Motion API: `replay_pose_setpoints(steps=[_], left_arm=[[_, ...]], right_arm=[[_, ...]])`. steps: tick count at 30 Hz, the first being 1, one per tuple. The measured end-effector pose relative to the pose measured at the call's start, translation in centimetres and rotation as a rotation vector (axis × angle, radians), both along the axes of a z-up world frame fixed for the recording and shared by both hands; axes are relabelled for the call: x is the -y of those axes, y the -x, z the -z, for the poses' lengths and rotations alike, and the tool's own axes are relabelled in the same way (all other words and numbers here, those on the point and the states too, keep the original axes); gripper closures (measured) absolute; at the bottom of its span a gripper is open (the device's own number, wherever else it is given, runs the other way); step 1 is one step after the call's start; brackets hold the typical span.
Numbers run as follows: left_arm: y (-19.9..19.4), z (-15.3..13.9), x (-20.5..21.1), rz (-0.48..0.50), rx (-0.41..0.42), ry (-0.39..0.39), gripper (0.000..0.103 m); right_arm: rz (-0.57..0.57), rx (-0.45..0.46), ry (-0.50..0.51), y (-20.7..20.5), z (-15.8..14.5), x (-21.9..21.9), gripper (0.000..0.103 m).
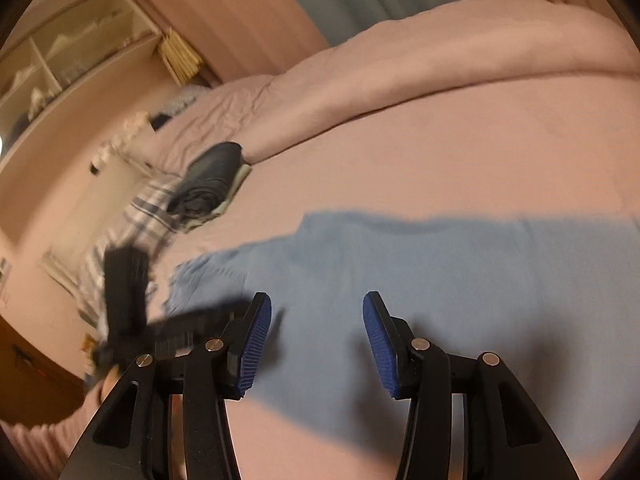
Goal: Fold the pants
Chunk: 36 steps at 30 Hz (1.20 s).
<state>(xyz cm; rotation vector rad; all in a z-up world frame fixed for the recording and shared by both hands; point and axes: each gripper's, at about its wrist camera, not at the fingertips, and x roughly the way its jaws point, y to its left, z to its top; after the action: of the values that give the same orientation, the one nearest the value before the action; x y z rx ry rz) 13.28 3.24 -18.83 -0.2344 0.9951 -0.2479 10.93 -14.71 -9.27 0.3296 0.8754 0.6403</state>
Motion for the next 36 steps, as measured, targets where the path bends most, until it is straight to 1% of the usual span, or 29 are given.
replay_pose_setpoints(steps=[2, 4, 6, 7, 8, 10, 12, 13, 14, 15, 16, 17, 18, 19, 20, 22, 23, 24, 25, 26, 28, 29, 30, 32, 33, 34, 35, 36], left_arm=[[0.8, 0.4, -0.4, 0.024, 0.03, 0.012, 0.051], [1.6, 0.5, -0.9, 0.042, 0.057, 0.023, 0.052], [1.9, 0.5, -1.3, 0.052, 0.067, 0.041, 0.052], [2.0, 0.5, -1.5, 0.061, 0.072, 0.047, 0.052], [2.0, 0.6, -1.6, 0.064, 0.073, 0.051, 0.053], [1.9, 0.5, -1.8, 0.076, 0.077, 0.056, 0.053], [2.3, 0.4, -2.6, 0.087, 0.083, 0.061, 0.053], [2.4, 0.4, -2.8, 0.09, 0.087, 0.064, 0.052], [2.4, 0.4, -3.0, 0.093, 0.091, 0.07, 0.052], [2.0, 0.5, -3.2, 0.092, 0.093, 0.077, 0.052], [2.1, 0.5, -3.5, 0.091, 0.095, 0.084, 0.052], [2.4, 0.4, -4.2, 0.091, 0.097, 0.09, 0.052], [2.4, 0.4, -4.4, 0.091, 0.098, 0.095, 0.052], [2.5, 0.4, -4.7, 0.094, 0.1, 0.098, 0.052], [2.5, 0.4, -4.9, 0.096, 0.104, 0.099, 0.052], [2.6, 0.5, -5.5, 0.098, 0.107, 0.099, 0.052], [2.6, 0.4, -5.6, 0.099, 0.108, 0.094, 0.052], [2.7, 0.6, -5.0, 0.099, 0.109, 0.09, 0.052], [2.6, 0.4, -4.9, 0.1, 0.11, 0.083, 0.052], [2.6, 0.4, -5.0, 0.102, 0.111, 0.078, 0.052], [2.6, 0.6, -4.7, 0.101, 0.11, 0.075, 0.052], [2.7, 0.5, -4.7, 0.101, 0.11, 0.072, 0.052], [2.7, 0.5, -4.7, 0.1, 0.107, 0.068, 0.052], [2.5, 0.0, -4.6, 0.095, 0.086, 0.052, 0.052], [2.4, -0.3, -4.4, 0.088, 0.076, 0.056, 0.052], [2.2, -0.7, -4.6, 0.087, 0.07, 0.067, 0.052], [2.0, -1.0, -4.7, 0.086, 0.069, 0.081, 0.052], [1.6, -1.6, -4.8, 0.091, 0.076, 0.1, 0.052]], right_arm=[[-0.034, -0.021, 0.022, -2.6, -0.2, -2.2, 0.054], [-0.069, -0.042, 0.064, -5.5, -0.1, -5.4, 0.054], [-0.098, -0.092, 0.069, -8.1, 0.1, -7.2, 0.054], [-0.093, -0.125, 0.06, -9.2, 0.6, -7.6, 0.054], [-0.085, -0.195, 0.057, -11.0, 1.5, -8.3, 0.054], [-0.07, -0.309, 0.065, -12.2, 3.4, -8.1, 0.054], [-0.124, -0.428, 0.045, -12.2, 4.6, -7.9, 0.054], [-0.166, -0.464, 0.068, -11.8, 4.9, -8.3, 0.054], [-0.196, -0.472, 0.101, -11.6, 4.9, -8.8, 0.054], [-0.228, -0.475, 0.139, -11.0, 5.0, -9.2, 0.054], [-0.242, -0.481, 0.153, -10.7, 4.9, -9.2, 0.054], [-0.258, -0.47, 0.166, -10.2, 4.7, -9.3, 0.059], [-0.263, -0.446, 0.184, -9.9, 4.3, -9.2, 0.066], [-0.248, -0.418, 0.2, -9.9, 3.9, -9.1, 0.082], [-0.216, -0.401, 0.179, -10.0, 3.6, -8.5, 0.091], [-0.189, -0.392, 0.107, -11.2, 3.3, -7.8, 0.093], [-0.184, -0.398, 0.103, -11.7, 3.5, -7.9, 0.093], [-0.181, -0.397, 0.119, -11.9, 3.8, -8.3, 0.093], [-0.181, -0.389, 0.152, -12.0, 4.2, -8.7, 0.093], [-0.165, -0.381, 0.163, -12.3, 4.3, -8.8, 0.093], [-0.137, -0.384, 0.129, -13.1, 4.5, -8.6, 0.094], [-0.112, -0.384, 0.119, -13.5, 4.8, -8.2, 0.099], [-0.09, -0.382, 0.123, -13.9, 5.1, -7.8, 0.099], [-0.019, -0.408, 0.119, -14.7, 5.5, -6.3, 0.099], [-0.001, -0.407, 0.085, -14.8, 5.1, -5.6, 0.099], [-0.002, -0.374, 0.03, -14.5, 4.2, -4.8, 0.099], [-0.009, -0.338, -0.005, -14.0, 3.2, -4.1, 0.099], [-0.02, -0.305, -0.01, -13.4, 2.1, -3.5, 0.099]])
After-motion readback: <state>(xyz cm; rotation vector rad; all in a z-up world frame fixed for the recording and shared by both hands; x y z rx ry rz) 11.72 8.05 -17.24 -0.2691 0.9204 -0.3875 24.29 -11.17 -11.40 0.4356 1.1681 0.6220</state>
